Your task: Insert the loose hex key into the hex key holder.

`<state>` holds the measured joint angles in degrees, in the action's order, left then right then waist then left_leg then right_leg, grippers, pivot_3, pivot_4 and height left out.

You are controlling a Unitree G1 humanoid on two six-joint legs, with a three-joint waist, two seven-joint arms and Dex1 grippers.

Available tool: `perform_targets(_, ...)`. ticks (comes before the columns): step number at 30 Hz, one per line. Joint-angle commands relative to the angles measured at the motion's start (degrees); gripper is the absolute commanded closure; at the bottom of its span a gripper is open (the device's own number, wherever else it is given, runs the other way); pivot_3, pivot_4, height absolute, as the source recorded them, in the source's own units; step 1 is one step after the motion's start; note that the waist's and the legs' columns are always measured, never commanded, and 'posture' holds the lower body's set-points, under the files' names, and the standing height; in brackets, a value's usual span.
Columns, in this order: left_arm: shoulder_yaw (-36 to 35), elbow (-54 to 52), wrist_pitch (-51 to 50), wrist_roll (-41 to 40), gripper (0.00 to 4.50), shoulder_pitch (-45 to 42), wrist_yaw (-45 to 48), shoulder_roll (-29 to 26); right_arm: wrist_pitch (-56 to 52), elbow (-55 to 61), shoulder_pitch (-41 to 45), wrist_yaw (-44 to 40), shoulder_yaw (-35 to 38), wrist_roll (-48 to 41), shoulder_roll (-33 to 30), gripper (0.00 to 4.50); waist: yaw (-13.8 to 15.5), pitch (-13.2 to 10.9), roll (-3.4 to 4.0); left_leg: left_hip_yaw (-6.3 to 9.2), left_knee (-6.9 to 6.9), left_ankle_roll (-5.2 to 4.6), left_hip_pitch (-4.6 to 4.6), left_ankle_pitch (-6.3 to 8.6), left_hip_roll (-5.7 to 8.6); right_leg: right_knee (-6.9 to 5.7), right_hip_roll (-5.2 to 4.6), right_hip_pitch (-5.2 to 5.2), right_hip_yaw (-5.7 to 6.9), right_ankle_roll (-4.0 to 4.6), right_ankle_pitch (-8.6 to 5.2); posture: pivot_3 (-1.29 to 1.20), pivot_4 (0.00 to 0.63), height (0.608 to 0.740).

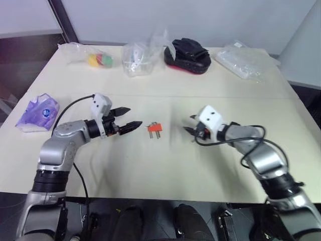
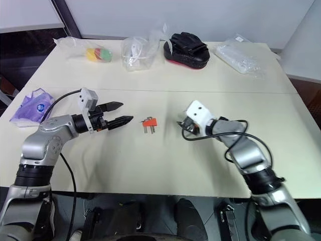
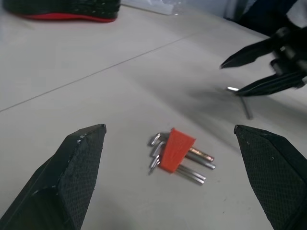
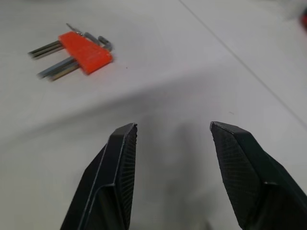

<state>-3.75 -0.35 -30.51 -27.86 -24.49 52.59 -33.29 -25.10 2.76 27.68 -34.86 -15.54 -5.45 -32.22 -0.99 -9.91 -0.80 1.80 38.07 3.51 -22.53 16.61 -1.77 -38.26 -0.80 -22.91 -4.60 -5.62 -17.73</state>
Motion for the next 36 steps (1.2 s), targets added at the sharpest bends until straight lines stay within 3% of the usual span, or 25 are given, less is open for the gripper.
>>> perform_targets(1,-0.7,-4.7,0.8,-0.1,0.03,2.4,0.0,-1.2,4.5,-4.7,2.8,0.5,-1.4,2.7,3.8,1.97,0.0,0.0,0.0,0.0,0.0,0.0,0.0,0.0,0.0,0.0,-0.01,0.0,0.01,0.0,0.0,0.0,0.15,0.74)
perform_targets(8,-1.2,-7.8,-0.3,-0.7,0.03,4.8,-1.2,-1.3,9.8,-13.1,5.2,-1.7,-4.0,6.4,8.0,1.97,-0.1,0.0,0.0,-0.01,0.06,0.01,0.09,0.0,0.0,-0.06,-0.02,0.09,0.05,0.01,0.01,0.0,0.15,0.74)
perform_targets(20,-1.5,-8.0,-0.1,-0.9,0.03,4.8,-1.8,-1.6,7.3,-11.6,5.5,-7.2,-6.5,7.2,13.4,1.97,-1.7,0.0,0.0,0.05,0.01,0.0,0.14,0.0,-0.04,-0.23,0.06,0.03,0.04,0.01,0.01,0.0,0.15,0.74)
perform_targets(36,-1.4,-9.5,-0.8,-1.5,0.03,5.6,-2.6,-1.8,8.1,-16.5,8.2,-6.6,-5.6,8.4,18.8,1.97,-1.6,0.0,0.0,0.07,0.0,0.0,0.15,0.0,-0.03,-0.26,0.01,0.01,0.04,0.01,0.01,0.0,0.15,0.74)
